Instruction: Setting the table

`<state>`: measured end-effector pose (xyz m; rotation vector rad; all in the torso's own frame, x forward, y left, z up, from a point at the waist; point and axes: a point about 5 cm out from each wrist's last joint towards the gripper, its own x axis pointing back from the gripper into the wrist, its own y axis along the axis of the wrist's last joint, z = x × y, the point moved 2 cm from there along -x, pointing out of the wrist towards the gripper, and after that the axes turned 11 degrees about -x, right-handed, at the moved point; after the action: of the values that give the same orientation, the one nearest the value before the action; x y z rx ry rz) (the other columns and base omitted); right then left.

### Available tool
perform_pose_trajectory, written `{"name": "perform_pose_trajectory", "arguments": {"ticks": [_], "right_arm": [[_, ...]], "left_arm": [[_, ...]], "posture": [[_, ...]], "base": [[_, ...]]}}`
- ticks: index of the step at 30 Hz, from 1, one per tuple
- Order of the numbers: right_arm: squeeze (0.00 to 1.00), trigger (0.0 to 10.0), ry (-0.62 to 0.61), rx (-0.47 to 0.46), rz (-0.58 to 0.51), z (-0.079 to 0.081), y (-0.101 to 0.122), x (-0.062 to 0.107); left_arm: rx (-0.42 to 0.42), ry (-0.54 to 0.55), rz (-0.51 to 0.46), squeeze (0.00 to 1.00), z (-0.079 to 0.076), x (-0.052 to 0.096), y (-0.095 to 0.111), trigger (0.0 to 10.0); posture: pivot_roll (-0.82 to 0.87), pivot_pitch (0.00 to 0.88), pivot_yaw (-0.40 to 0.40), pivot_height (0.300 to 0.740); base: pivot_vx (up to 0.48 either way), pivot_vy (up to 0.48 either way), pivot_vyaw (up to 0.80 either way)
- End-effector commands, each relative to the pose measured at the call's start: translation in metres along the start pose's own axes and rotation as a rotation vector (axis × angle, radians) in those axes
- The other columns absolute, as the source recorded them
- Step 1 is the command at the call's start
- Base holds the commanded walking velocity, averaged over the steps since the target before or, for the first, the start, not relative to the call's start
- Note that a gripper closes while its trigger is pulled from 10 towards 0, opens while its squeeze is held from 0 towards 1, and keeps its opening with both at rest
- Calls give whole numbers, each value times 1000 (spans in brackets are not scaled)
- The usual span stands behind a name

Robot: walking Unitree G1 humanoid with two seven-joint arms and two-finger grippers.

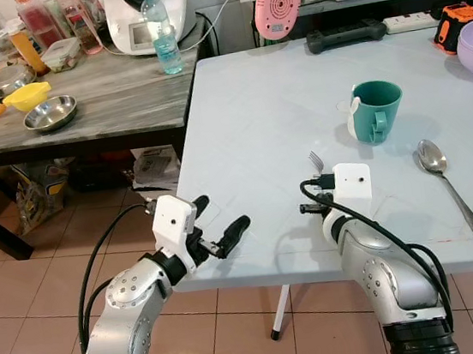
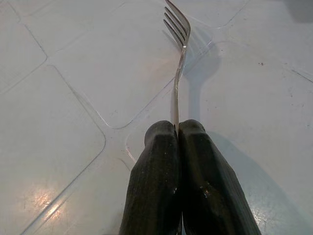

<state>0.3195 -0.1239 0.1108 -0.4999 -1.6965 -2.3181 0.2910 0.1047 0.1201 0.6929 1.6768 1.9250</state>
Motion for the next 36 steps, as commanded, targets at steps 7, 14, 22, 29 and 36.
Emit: {"name": "perform_pose_trajectory", "arguments": {"ticks": [7,14,22,29,36], "right_arm": [[0,0,-46,-75,86,-15,-23,-1],[0,0,24,-254,21,-17,-17,1],[0,0,212,-568,21,-8,-23,5],[0,0,314,-753,122,0,-40,6],[0,3647,241,-827,179,-10,-58,2]], "left_arm": [[-23,9,26,0,5,4,-3,10000],[-32,12,34,0,7,5,-4,10000],[-38,1,38,0,7,4,-4,10000],[-39,-9,42,0,7,4,-5,10000],[-41,-12,53,0,7,5,-7,10000]], "posture": [[-125,68,134,740],[-123,67,141,740],[-121,67,150,740],[-119,68,153,740],[-112,74,157,740]], "base": [[0,0,0],[0,0,0],[0,0,0],[0,0,0],[0,0,0]]}}
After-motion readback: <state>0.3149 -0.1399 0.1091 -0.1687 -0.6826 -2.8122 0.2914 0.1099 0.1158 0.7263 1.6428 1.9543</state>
